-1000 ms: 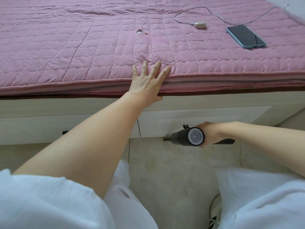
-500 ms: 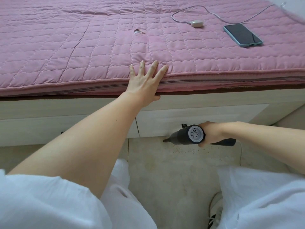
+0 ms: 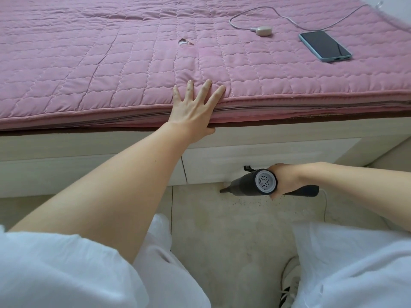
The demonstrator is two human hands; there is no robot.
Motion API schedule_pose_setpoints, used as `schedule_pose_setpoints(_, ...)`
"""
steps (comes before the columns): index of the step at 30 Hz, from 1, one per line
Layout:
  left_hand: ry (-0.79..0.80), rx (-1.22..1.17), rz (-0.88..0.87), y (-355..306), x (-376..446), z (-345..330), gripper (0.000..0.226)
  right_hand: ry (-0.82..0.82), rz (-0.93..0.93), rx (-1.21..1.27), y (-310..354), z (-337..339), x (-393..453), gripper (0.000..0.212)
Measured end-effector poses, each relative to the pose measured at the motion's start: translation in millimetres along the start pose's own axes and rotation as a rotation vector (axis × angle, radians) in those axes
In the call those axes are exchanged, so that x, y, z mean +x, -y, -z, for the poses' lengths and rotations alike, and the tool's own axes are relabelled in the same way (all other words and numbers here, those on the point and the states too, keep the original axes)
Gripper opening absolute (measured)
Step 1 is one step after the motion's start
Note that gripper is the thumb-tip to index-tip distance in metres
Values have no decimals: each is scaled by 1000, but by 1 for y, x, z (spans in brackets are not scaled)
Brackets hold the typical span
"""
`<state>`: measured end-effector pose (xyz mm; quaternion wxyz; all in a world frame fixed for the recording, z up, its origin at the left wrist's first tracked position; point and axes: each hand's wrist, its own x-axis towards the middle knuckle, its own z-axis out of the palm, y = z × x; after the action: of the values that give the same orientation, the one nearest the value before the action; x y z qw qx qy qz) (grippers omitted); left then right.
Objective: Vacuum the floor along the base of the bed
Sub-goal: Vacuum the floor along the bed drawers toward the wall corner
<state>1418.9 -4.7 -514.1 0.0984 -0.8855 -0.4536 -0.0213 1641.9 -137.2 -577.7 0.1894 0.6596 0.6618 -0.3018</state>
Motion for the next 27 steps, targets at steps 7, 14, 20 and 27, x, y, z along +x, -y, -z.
schedule_pose_setpoints(7,-9,7,-38,-5,2,1,107,-32,0,21,-5,1,-8,48)
schedule_pose_setpoints(14,-5,4,-37,-9,5,1,107,-39,-7,47,-7,4,-15,47)
schedule_pose_setpoints(20,-7,4,-41,-9,5,1,107,-56,-5,36,-6,2,-12,42)
schedule_pose_setpoints(27,-12,-3,-44,-9,5,2,107,-39,8,20,-4,5,-12,42)
